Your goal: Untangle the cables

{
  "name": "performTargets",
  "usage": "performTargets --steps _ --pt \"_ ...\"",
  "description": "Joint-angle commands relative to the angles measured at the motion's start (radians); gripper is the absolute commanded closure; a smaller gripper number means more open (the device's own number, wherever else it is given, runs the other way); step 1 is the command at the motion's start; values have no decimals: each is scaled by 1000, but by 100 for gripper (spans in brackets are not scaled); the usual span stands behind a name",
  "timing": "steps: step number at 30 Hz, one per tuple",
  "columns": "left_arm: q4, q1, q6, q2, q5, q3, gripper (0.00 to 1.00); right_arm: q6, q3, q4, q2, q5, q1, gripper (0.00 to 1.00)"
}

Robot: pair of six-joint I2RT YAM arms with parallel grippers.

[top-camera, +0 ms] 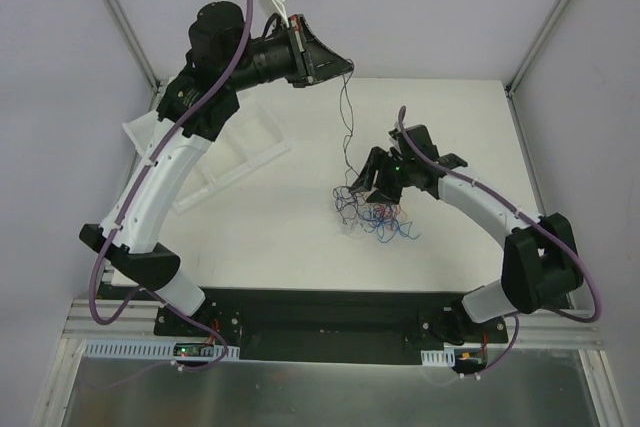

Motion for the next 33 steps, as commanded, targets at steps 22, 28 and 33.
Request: performTargets --steps 22,28,33 --pt "-5 16 364 -267 -390 237 100 -179 240 -372 315 638 -242 59" --pt "-55 21 309 -325 -434 -31 100 -347 251 -412 203 523 -254 50" --pt "-88 79 272 -322 -432 -183 100 -362 176 -420 16 414 -236 46"
